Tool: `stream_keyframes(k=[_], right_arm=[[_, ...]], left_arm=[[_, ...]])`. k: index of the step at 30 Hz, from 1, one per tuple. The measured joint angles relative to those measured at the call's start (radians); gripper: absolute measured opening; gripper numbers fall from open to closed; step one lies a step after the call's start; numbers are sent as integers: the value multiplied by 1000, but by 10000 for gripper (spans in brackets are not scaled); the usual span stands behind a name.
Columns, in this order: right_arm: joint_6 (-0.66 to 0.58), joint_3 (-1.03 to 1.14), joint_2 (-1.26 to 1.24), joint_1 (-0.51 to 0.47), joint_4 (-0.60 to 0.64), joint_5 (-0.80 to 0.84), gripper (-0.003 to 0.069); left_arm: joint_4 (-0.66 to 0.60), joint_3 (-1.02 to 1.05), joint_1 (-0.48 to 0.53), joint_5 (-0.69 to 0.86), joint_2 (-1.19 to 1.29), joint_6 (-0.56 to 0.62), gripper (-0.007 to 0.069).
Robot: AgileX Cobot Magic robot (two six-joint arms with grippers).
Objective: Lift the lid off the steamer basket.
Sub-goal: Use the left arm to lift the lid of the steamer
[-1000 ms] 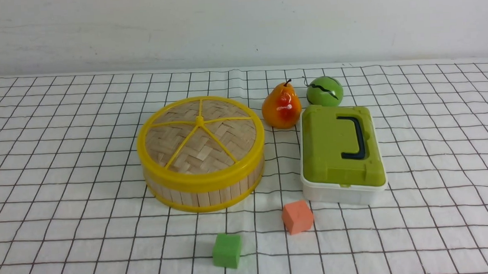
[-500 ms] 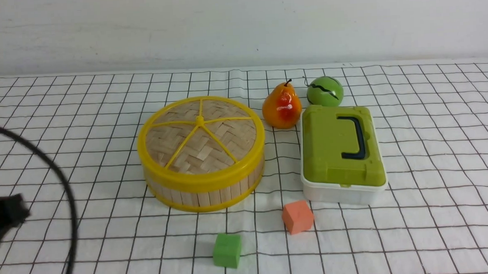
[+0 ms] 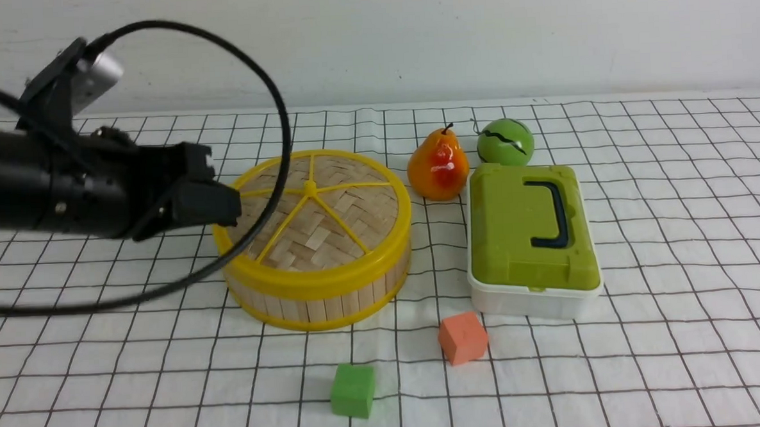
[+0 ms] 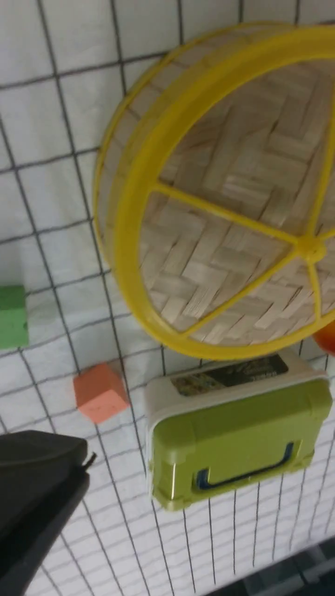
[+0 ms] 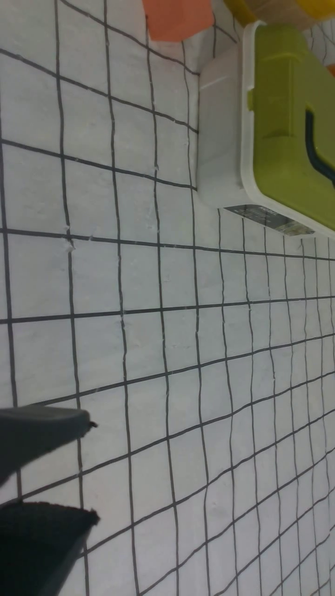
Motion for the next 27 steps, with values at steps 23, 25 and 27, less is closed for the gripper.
stream_keyframes(k=[23, 25, 27], right_arm=[[0, 0, 0, 0, 0, 0, 240], [0, 0, 0, 0, 0, 0, 240], [0, 0, 0, 0, 0, 0, 240]], left_arm=[[896, -735, -317, 89, 610, -651, 334], [916, -740, -317, 78, 627, -658, 333], [933, -741, -317, 63, 642, -659, 328]])
